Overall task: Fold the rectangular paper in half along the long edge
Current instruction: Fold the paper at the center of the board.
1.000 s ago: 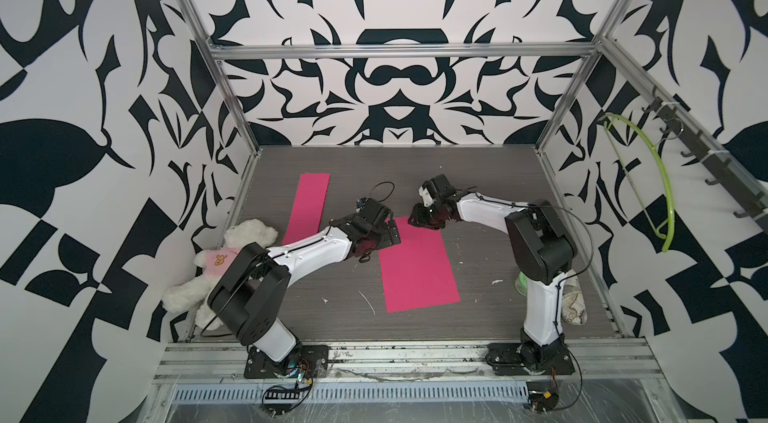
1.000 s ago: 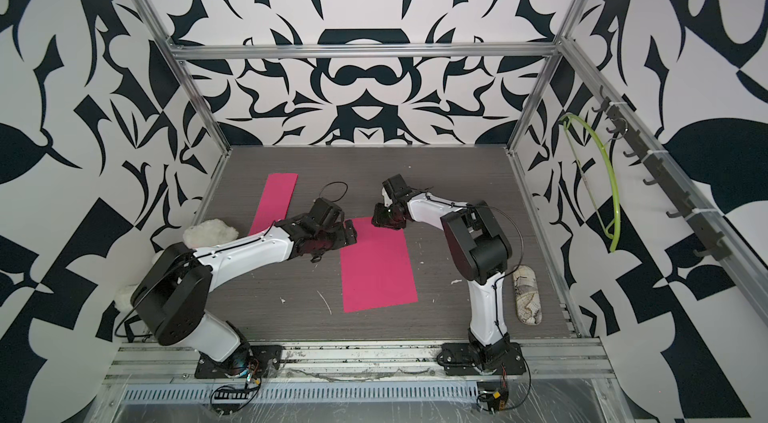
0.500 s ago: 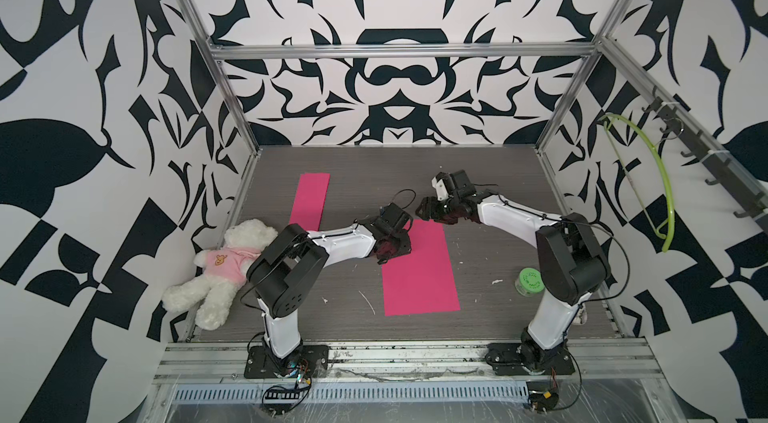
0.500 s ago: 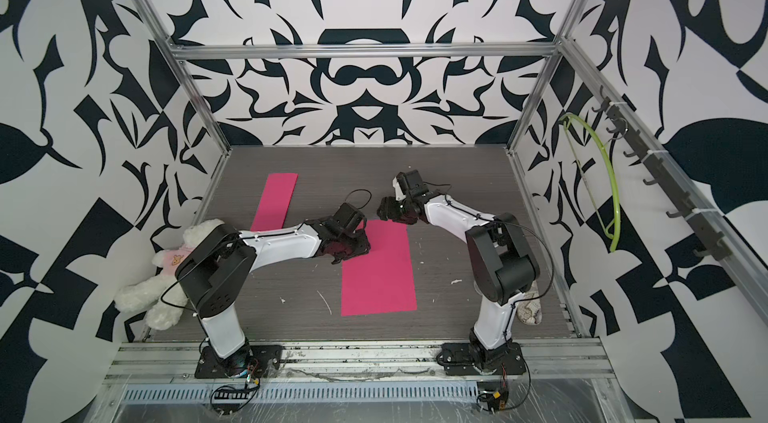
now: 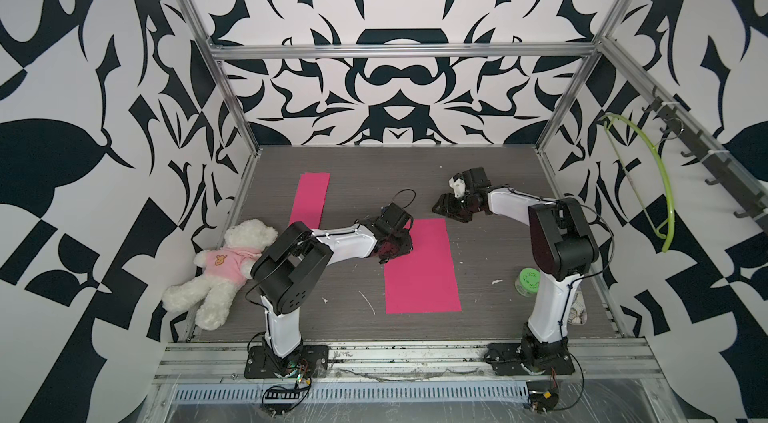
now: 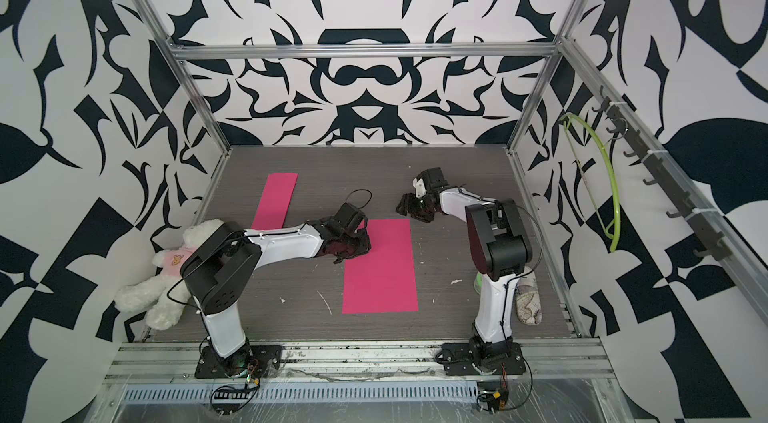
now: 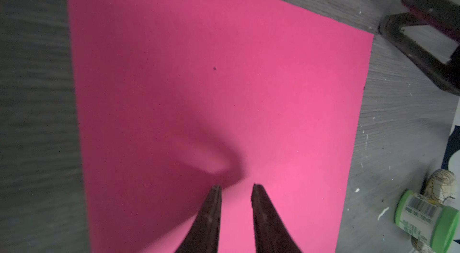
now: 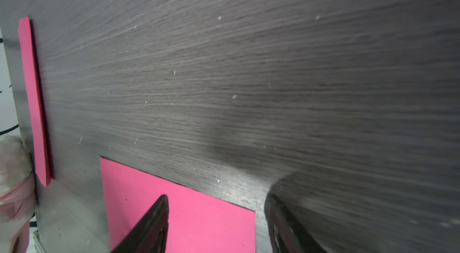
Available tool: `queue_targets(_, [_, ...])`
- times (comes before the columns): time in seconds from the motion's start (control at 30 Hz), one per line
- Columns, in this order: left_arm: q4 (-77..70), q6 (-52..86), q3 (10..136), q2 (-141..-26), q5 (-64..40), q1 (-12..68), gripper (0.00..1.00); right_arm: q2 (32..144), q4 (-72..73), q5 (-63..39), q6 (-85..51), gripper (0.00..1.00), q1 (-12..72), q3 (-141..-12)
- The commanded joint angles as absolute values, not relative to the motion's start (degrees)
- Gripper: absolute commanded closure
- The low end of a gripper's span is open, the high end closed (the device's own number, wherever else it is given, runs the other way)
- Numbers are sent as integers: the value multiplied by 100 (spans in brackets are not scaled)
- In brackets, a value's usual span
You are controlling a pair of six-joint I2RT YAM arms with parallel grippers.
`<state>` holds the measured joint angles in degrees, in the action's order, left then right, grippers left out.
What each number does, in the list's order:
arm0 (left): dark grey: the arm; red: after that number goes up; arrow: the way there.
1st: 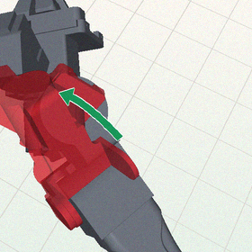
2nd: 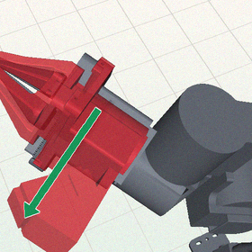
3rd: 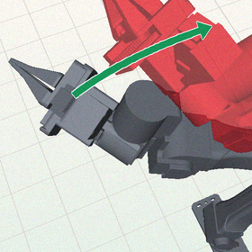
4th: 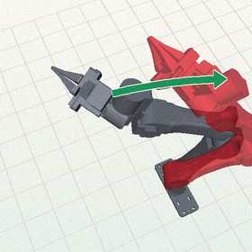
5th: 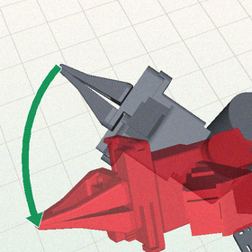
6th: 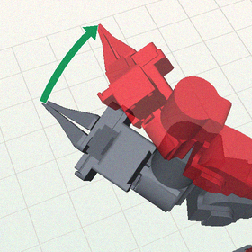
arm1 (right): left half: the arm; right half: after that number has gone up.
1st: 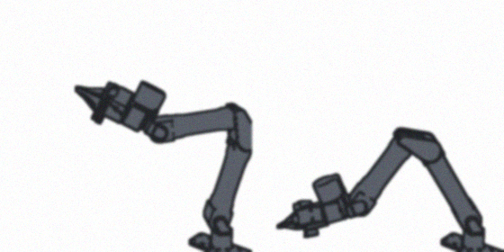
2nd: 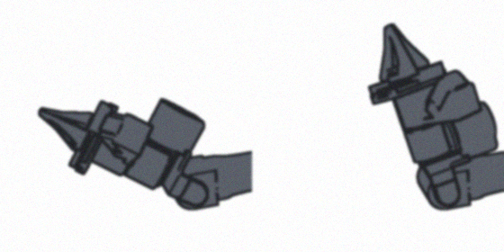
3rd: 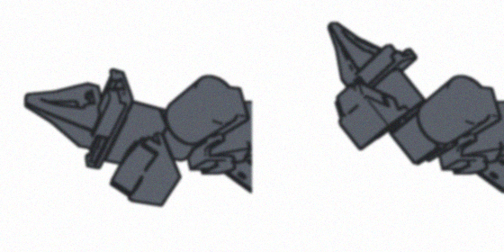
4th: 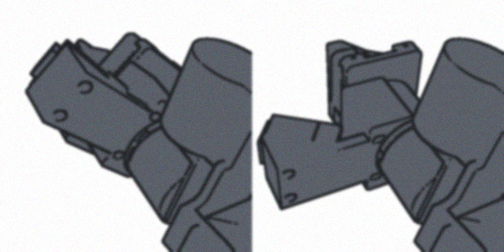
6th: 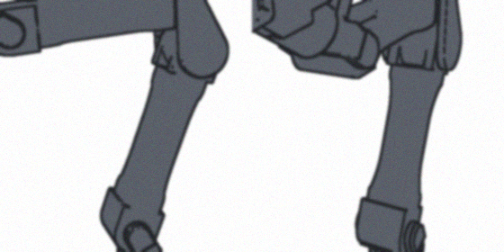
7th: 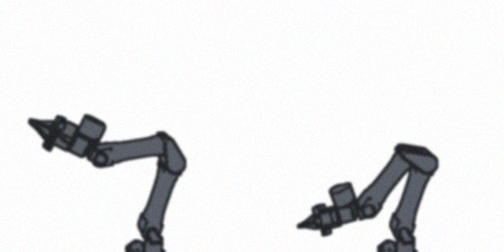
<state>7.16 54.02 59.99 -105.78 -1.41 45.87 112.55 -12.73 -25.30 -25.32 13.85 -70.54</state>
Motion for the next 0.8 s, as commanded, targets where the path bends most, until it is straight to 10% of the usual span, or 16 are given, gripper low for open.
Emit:
queue_targets(0.0, [1081, 5430, 5873, -10828, -122, 4588, 73, 11210, -1251, -2847, -2461, 37, 1397, -6945])
queue_targets(0.77, [995, 6248, 5553, -11117, -194, 4530, 73, 9897, -665, -3587, -2807, 34, 1404, -5094])
